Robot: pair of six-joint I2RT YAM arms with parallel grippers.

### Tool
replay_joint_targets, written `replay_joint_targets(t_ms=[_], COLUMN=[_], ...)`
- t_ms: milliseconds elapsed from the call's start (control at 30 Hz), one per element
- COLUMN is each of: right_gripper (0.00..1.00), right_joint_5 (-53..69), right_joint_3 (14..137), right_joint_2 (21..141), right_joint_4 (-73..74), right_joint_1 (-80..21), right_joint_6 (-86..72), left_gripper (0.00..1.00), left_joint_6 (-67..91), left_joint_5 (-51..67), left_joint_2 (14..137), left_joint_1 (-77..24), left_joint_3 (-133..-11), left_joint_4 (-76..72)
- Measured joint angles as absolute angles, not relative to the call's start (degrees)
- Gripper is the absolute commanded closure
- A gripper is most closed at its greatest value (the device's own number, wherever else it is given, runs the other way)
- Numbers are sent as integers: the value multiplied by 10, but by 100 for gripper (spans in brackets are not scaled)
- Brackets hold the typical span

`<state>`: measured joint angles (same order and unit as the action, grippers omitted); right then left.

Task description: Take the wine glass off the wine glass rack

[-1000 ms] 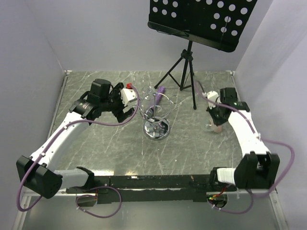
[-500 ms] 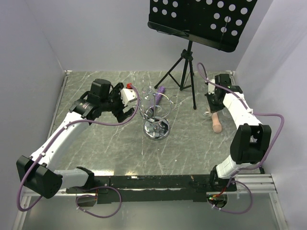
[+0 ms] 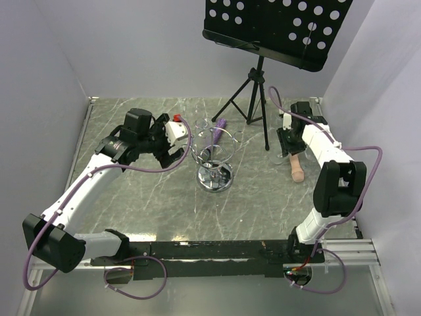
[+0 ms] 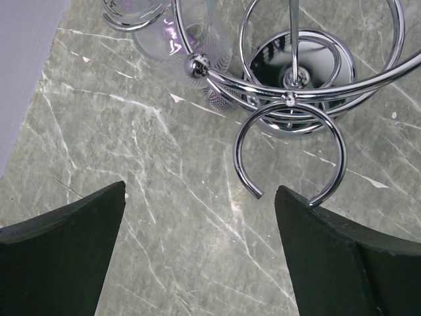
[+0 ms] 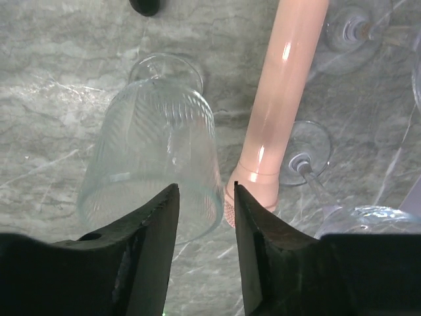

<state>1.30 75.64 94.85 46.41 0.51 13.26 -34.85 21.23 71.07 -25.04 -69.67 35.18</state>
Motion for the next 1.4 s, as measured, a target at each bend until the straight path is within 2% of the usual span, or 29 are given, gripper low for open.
replay_joint_targets(t_ms=[633, 867, 933, 1033, 1400], right_gripper=[44, 32, 24, 1, 0], right_joint_5=[45, 55, 58, 69, 204], right_joint_3=[789, 789, 789, 789, 787], right_joint_2=[943, 930, 921, 894, 801], right_joint_4=[461, 463, 465, 470, 477], right_joint_1=[5, 5, 5, 5, -29], right_joint_6=[114, 111, 112, 119, 158], left_gripper=[0, 0, 0, 0, 0], left_joint_6=[-349, -352, -353, -354, -349], left_joint_5=[210, 205, 203, 200, 233], left_joint_2=[712, 711, 710, 703, 666], left_joint_1=[-249, -249, -249, -249, -249], left_joint_3=[-704, -704, -704, -704, -729], left_joint_4=[355, 364, 368, 380, 416])
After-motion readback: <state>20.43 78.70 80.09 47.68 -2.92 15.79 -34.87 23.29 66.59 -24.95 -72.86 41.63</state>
